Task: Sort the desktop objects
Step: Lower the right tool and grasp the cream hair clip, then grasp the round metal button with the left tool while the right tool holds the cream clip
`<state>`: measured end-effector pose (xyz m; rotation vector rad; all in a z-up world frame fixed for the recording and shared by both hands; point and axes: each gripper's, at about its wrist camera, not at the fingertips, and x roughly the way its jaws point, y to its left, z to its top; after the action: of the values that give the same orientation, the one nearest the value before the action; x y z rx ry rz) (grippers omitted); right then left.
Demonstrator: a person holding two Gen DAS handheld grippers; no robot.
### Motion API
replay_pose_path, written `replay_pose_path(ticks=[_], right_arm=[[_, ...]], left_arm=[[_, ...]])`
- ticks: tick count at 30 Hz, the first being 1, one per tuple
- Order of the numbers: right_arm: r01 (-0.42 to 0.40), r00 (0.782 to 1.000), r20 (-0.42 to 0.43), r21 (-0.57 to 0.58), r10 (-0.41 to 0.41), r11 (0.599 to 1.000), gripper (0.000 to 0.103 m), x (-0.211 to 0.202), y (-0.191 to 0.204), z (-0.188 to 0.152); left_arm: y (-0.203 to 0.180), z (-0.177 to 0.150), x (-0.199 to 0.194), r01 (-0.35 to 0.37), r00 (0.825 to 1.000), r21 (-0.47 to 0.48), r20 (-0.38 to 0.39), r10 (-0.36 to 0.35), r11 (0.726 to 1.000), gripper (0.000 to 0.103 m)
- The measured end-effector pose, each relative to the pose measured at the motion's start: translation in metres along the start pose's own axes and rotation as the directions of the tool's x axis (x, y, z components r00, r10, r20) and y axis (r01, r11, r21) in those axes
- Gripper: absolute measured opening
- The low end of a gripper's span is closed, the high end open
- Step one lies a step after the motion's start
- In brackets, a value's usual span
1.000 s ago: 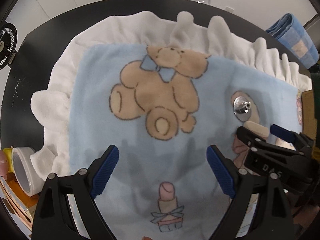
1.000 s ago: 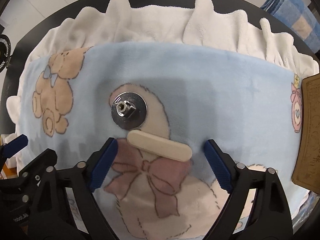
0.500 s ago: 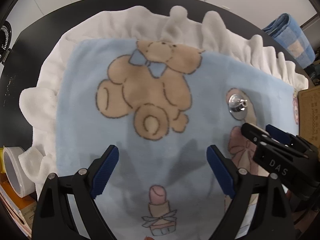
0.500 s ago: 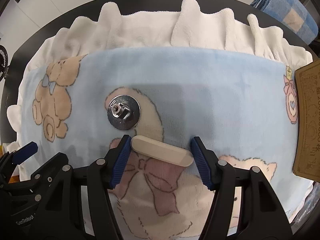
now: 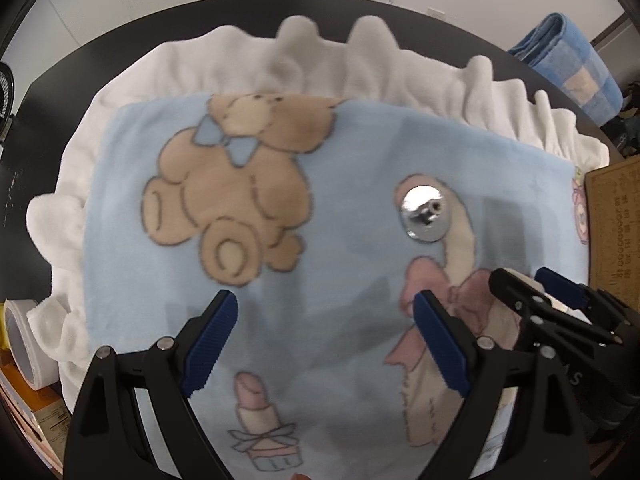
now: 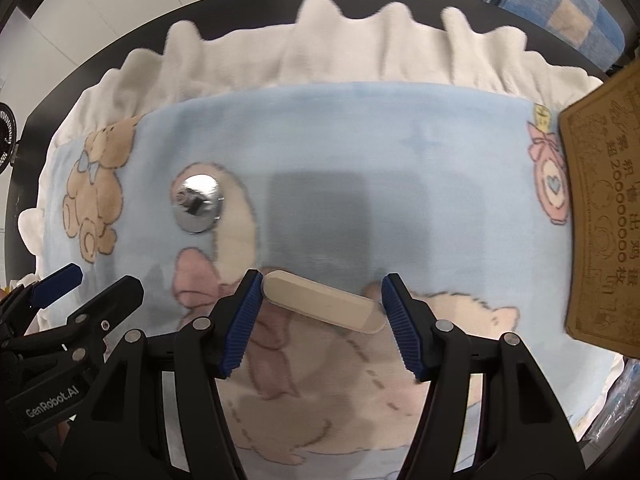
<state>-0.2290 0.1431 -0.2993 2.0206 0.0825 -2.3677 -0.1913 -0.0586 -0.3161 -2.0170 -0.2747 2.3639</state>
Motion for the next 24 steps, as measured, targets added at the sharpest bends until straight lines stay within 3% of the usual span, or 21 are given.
replay_pose_path(ticks=[17,18,21,22,24], right_arm=[[-0.019,1.000,0.004,0.009,0.019,1.000,0.064,-0.005,-0.068,0.018],[-0.018,1.000,0.005,0.010,0.018,1.000,0.064,-0.006,-0.070,0.018],[-0.023,1.000,0.009,0.015,0.023,1.000,0.064,-0.008,-0.077,0.014],[-0.024,1.000,0.010,0.017,0.024,1.000,0.064,-0.008,-0.078,0.012],[-0.027,1.000,0.009,0.021,0.027,0.999,0.064,-0.009,-0.081,0.009]], left_arm=[[-0.064,0.046,0.022,-0.021,1.000,0.051,0.014,0.021,0.998,0.088],[-0.067,0.045,0.022,-0.030,0.999,0.064,0.024,0.029,0.998,0.082],[-0.072,0.040,0.023,-0.029,0.999,0.064,0.018,0.028,0.998,0.047],[-0.084,0.048,0.033,-0.026,1.000,0.062,0.008,0.025,0.998,0.040],[-0.084,0.050,0.035,-0.027,1.000,0.064,0.012,0.026,0.998,0.038]])
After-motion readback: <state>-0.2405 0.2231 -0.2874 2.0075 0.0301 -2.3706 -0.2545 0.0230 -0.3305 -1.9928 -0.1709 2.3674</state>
